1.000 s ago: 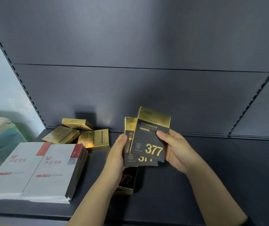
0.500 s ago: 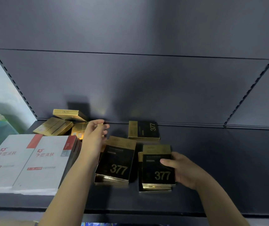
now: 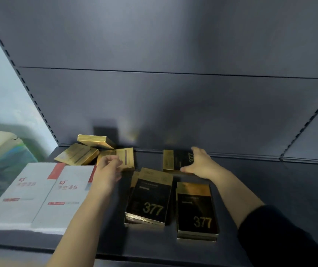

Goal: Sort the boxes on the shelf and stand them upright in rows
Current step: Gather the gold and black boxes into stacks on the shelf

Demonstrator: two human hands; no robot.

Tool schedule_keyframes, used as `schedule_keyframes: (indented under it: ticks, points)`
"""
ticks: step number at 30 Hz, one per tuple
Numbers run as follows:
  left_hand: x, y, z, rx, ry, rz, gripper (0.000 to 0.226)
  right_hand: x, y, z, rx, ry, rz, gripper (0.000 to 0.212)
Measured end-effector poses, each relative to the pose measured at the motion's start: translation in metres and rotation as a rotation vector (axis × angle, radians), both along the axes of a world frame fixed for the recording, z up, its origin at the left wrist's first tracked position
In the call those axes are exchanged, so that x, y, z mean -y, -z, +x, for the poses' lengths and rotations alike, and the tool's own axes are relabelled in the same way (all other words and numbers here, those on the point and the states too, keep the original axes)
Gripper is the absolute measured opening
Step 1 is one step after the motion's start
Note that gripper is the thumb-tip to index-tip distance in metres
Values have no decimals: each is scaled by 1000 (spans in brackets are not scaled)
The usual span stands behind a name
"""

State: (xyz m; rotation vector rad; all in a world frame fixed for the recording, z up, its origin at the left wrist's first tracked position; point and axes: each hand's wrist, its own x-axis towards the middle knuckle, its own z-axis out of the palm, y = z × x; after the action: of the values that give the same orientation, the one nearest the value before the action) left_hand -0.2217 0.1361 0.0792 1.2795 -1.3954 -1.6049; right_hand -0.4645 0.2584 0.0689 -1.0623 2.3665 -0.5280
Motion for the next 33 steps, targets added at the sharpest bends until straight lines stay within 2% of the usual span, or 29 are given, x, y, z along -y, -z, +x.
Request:
schedule_keyframes:
  ticks: [3,6,8,13,16,18,21,23,24,26,27,29,33]
  points:
    - [12,1,13,-34,11,56,8,12,13,-17,6,-100,166,121]
    - [17,1,14,-48,52,76,9,18,15,-25,-41,-93,186,119]
    - [16,0,9,-29,73,53,12,20,9,-26,-75,-91,115,111]
    - [6,-15,-11,25,99,-99,25,18,-48,-15,-22,-183,-245,94]
    - [5,-27,-25,-8,163,-106,34,12,-88,-4,135,-333,-373,103]
    - [4,-32,-33,-55,232,-20,42,6,-105,6,281,-455,-408,109]
    - [-6,-42,-37,-71,334,20,26,-6,-112,13,426,-543,-451,107]
    - [-16,-43,-36,-101,322,-28,16,-13,-108,17,613,-439,-603,97]
    - [-22,-43,-35,-150,296,-34,18,-16,-104,21,787,-309,-718,87]
    - [-35,-42,-37,-229,228,-48,9,-19,-94,33,1112,-28,-876,58]
    - [-42,-41,-39,-231,211,-75,11,-20,-88,41,1176,70,-886,45]
    - [-59,-39,-44,-213,215,-115,19,-22,-75,55,1130,186,-821,33]
    - [-78,-37,-46,-190,217,-140,16,-31,-67,66,899,308,-802,30]
